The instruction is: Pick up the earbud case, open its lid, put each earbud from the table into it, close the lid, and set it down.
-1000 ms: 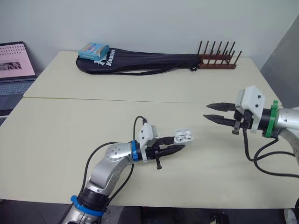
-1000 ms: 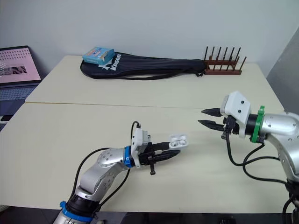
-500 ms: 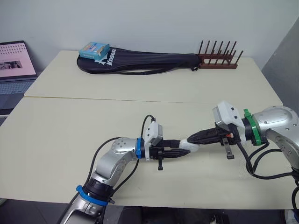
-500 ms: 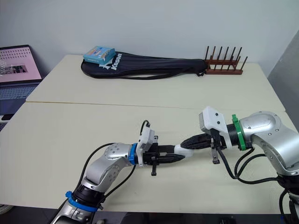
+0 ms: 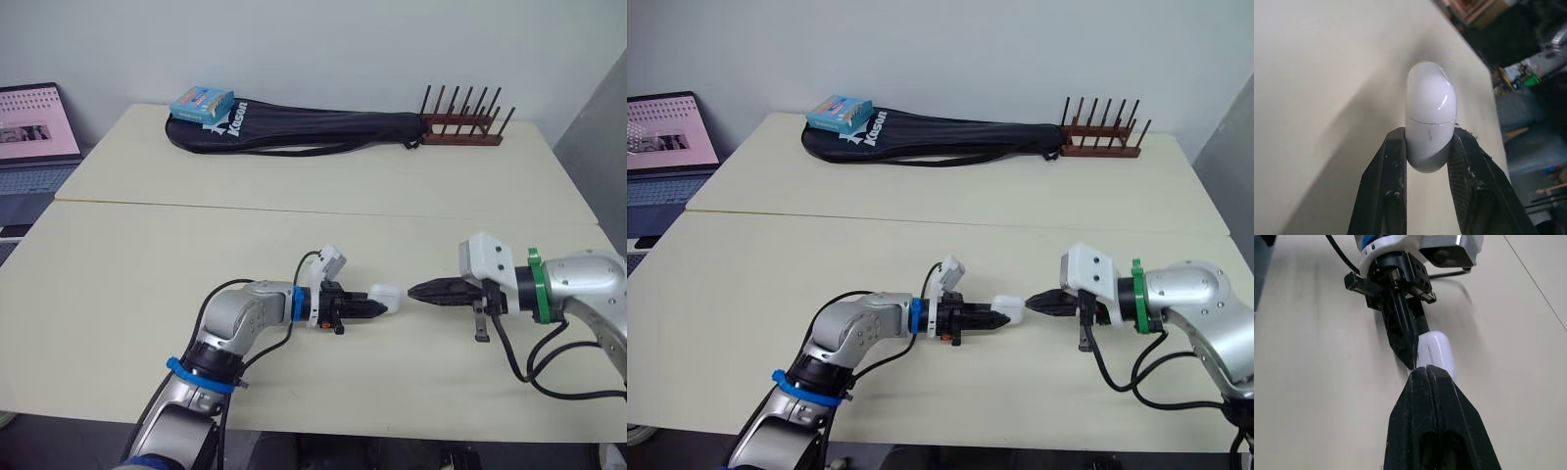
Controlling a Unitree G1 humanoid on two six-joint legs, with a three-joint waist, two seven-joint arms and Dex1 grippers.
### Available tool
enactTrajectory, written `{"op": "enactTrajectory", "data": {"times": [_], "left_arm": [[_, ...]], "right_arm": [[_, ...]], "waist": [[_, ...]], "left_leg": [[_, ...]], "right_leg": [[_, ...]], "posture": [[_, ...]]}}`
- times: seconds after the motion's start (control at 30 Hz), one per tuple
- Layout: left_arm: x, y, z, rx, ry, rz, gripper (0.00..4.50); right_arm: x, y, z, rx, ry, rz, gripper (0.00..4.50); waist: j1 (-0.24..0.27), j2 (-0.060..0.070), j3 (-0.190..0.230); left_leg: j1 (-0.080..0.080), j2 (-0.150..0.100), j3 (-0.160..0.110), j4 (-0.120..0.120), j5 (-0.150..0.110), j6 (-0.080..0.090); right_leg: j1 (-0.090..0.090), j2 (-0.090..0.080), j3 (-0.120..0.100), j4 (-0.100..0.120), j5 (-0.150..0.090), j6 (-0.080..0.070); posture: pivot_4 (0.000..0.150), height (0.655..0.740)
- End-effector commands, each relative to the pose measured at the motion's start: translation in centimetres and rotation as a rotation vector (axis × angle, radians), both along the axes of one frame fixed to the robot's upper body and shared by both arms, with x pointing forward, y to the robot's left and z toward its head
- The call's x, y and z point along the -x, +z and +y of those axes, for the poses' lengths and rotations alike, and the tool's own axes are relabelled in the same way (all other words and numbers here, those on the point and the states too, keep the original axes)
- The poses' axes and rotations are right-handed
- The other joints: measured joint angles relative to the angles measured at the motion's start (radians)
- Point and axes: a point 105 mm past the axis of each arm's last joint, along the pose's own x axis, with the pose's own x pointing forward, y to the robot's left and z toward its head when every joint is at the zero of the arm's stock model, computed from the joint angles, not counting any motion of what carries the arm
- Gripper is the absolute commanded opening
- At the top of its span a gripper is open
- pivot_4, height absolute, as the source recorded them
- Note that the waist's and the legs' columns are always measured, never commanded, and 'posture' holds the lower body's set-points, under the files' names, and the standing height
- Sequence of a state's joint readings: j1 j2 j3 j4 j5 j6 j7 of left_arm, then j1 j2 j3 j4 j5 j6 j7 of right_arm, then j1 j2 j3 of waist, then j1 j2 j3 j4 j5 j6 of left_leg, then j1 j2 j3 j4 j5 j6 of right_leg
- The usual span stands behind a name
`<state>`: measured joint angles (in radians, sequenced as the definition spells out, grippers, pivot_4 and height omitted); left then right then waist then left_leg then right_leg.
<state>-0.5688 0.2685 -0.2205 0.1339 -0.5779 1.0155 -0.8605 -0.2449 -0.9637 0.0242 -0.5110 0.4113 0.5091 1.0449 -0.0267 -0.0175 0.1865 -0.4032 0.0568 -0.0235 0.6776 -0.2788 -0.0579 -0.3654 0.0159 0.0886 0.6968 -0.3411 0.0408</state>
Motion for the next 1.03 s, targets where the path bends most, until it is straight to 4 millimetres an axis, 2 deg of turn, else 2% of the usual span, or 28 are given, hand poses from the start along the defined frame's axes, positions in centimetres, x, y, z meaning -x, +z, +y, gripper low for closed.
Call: {"op": "enactTrajectory", "data": {"times": [0.03,0.07,0.2,0.33,0.37,0.47,0.5,0.6,0.7,0.8,0.9,1.03], "left_arm": [[-1.0,-0.3,0.4,-0.004,0.061,0.064,0.77],[-1.1,-0.6,0.6,-0.024,0.075,0.074,0.77],[-0.9,-1.6,2.1,-0.091,0.094,0.080,2.02],[0.6,-2.5,4.4,-0.169,0.067,0.049,3.04],[1.0,-2.7,5.5,-0.197,0.074,0.024,3.34],[2.0,-2.6,7.8,-0.261,0.081,-0.066,4.10],[2.2,-2.4,8.3,-0.272,0.085,-0.091,4.40],[2.2,-1.2,10.8,-0.343,0.110,-0.262,4.50],[1.9,1.0,12.3,-0.364,0.113,-0.481,4.50],[4.0,3.7,13.5,-0.372,-0.021,-0.619,4.50],[4.9,4.8,14.9,-0.424,-0.046,-0.684,4.50],[4.7,6.8,15.0,-0.352,-0.029,-0.750,4.50]], "right_arm": [[0.5,0.5,0.0,0.033,0.001,-0.064,0.00],[0.6,0.3,-0.2,0.045,0.000,-0.060,0.00],[0.7,0.1,-0.4,0.054,-0.011,-0.042,0.00],[0.7,0.2,-0.6,0.060,-0.005,-0.031,0.00],[0.4,0.4,-0.7,0.060,-0.013,-0.045,0.00],[-0.1,0.8,-0.8,0.063,-0.013,-0.059,0.54],[-0.2,0.9,-0.8,0.065,-0.007,-0.058,0.88],[-0.4,1.4,-0.9,0.069,0.013,-0.054,1.98],[-0.3,1.7,-1.4,0.100,0.036,-0.025,3.02],[0.1,1.8,-2.5,0.165,0.075,0.000,4.11],[0.1,2.2,-3.3,0.193,0.089,0.006,4.11],[-0.2,2.4,-3.7,0.202,0.095,0.005,4.11]], "waist": [[-0.002,0.000,0.000],[-0.002,0.000,0.000],[-0.004,0.000,0.000],[-0.015,0.001,-0.001],[-0.016,0.001,-0.001],[-0.027,0.001,-0.001],[-0.028,0.001,-0.001],[-0.031,0.001,-0.001],[-0.030,0.001,-0.001],[-0.028,-0.002,0.002],[-0.021,-0.001,0.002],[-0.011,0.000,0.002]], "left_leg": [[0.000,0.000,0.000,0.000,0.000,0.000],[0.000,0.000,0.000,0.000,0.000,0.000],[0.004,0.001,0.000,0.000,0.001,-0.001],[0.009,0.002,0.001,0.000,0.000,-0.001],[0.010,0.002,0.001,-0.001,0.000,-0.001],[0.012,0.004,0.001,-0.002,0.000,-0.001],[0.014,0.004,0.001,-0.003,0.000,-0.001],[0.019,0.004,0.001,-0.005,0.000,-0.001],[0.021,0.004,0.003,-0.008,0.000,-0.001],[0.019,0.004,0.005,-0.012,0.000,-0.001],[0.016,0.005,0.005,-0.013,0.000,-0.001],[0.008,0.006,0.006,-0.013,0.000,-0.001]], "right_leg": [[-0.001,0.000,0.000,0.000,0.000,0.000],[-0.001,0.000,0.001,0.001,0.000,0.000],[0.002,0.001,0.001,0.002,0.000,0.000],[0.007,0.001,0.002,0.002,0.000,0.000],[0.007,0.002,0.002,0.001,0.000,0.000],[0.009,0.002,0.003,0.001,0.000,0.000],[0.010,0.002,0.003,0.001,0.000,0.000],[0.014,0.002,0.004,0.001,0.000,-0.001],[0.013,0.002,0.005,0.000,0.000,-0.001],[0.011,0.002,0.005,-0.001,-0.001,-0.001],[0.008,-0.001,0.004,-0.004,-0.001,-0.002],[0.004,-0.003,0.003,-0.009,-0.001,-0.002]], "posture": [[0.150,0.7274],[0.150,0.7274],[0.150,0.7274],[0.150,0.7274],[0.150,0.7274],[0.150,0.7274],[0.150,0.7274],[0.150,0.7274],[0.150,0.7274],[0.150,0.7274],[0.150,0.7274],[0.150,0.7274]]}}
